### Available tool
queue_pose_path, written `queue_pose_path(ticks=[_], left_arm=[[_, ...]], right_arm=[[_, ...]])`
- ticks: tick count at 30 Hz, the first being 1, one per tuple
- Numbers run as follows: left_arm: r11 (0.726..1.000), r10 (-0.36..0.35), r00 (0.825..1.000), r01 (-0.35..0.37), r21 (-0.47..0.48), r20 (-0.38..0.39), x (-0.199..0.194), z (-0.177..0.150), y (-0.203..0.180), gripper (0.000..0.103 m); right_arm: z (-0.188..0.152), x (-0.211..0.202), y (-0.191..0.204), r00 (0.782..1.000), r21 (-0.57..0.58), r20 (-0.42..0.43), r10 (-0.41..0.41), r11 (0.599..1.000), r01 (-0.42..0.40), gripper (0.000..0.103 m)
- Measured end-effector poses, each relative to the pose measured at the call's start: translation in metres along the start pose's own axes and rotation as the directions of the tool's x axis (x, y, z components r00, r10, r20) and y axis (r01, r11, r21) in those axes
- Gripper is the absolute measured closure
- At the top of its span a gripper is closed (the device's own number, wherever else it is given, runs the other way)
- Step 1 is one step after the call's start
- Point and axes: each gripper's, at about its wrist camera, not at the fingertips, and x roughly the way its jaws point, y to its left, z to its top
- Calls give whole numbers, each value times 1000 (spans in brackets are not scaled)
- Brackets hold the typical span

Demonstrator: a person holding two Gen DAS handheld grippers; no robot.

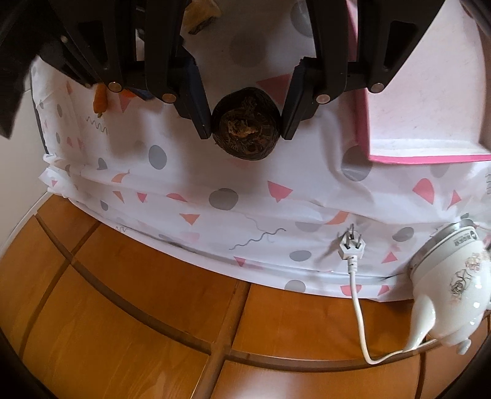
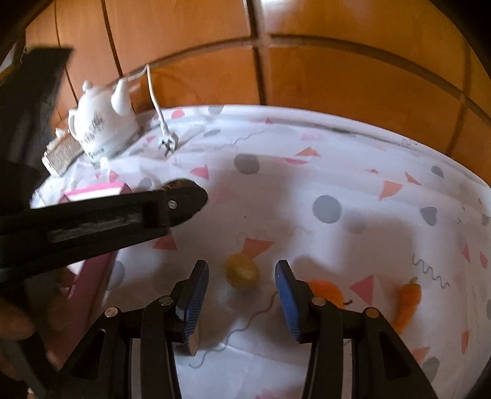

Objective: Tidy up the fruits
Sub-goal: 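Grasp the dark brown fruit with the left tool while the right tool grasps a small yellow potato, then carry the brown fruit into the pink tray and open the left tool while the right tool carries the potato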

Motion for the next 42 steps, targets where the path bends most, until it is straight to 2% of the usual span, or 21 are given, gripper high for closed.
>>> queue_pose_path(ticks=[3,4,6,8,16,24,42], left_arm=[[1000,13,1000,-13,3,7,-5,-3,1,56],[1000,16,1000,-16,1,9,-6,-4,1,56],[1000,19,1000,-19,-6,8,-10,-5,3,56],[1000,20,1000,-20,-5,14,-15,-7,4,56],[1000,27,999,-27,-2,34,-34,-15,5,56],[999,40,997,-41,20,65,-59,-32,-1,56],[996,42,993,-50,72,112,-106,-83,-10,56]], right_arm=[[3,9,7,1000,-36,-16,-6,999,5,60],[4,13,10,999,-53,-30,-13,999,12,69],[3,18,12,999,-66,-50,-23,998,19,77],[1,16,13,999,-79,-43,-31,997,28,78],[-4,-8,5,1000,-5,0,3,1000,-3,78],[-17,-36,4,999,26,38,-12,1000,11,78],[-69,-63,11,999,83,30,-37,996,35,78]])
